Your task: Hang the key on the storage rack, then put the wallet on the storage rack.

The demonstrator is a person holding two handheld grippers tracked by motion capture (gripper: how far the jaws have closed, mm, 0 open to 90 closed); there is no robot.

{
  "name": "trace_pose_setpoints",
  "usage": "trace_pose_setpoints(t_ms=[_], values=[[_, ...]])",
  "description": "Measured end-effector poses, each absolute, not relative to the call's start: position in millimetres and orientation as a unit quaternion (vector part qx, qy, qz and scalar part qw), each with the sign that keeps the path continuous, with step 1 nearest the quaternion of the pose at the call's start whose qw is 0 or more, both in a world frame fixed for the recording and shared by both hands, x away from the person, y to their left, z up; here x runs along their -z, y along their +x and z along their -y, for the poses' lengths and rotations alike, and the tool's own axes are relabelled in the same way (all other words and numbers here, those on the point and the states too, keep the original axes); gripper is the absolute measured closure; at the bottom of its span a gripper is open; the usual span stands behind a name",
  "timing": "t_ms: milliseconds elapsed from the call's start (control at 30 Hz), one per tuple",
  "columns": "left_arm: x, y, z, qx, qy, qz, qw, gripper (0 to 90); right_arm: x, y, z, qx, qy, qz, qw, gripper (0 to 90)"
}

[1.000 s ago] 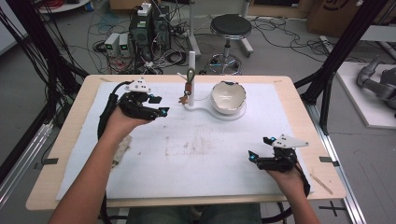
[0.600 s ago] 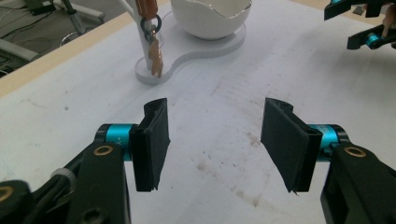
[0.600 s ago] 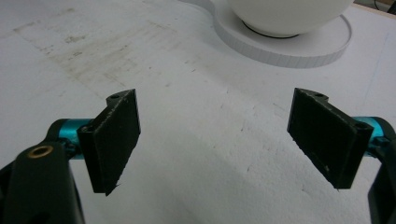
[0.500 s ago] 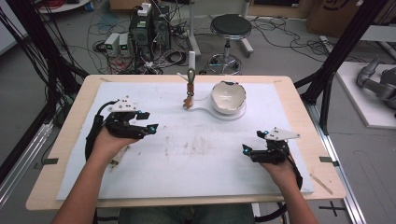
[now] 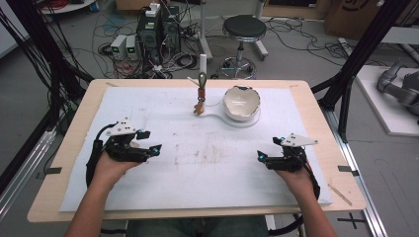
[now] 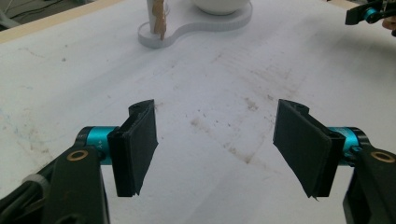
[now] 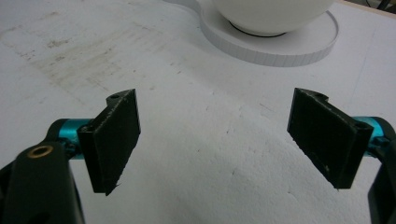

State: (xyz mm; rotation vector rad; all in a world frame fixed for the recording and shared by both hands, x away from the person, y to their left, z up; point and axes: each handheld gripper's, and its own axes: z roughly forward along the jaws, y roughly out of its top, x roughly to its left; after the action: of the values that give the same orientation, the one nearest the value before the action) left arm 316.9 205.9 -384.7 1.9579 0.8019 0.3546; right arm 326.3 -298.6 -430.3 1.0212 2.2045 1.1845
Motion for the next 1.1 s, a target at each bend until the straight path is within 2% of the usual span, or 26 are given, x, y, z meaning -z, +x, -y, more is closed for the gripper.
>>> trace_pose_setpoints(t_ms=[467, 1100], values=[[391, 313, -220, -0.153, 0.793, -0.346, 0.477, 22.1, 433, 326, 299, -0.412, 0.369, -0.804, 0.218, 17.3], [393, 308, -229, -0.168, 0.795, -0.357, 0.460, 22.0, 433, 325, 297, -0.410, 0.364, -0.807, 0.219, 17.3]])
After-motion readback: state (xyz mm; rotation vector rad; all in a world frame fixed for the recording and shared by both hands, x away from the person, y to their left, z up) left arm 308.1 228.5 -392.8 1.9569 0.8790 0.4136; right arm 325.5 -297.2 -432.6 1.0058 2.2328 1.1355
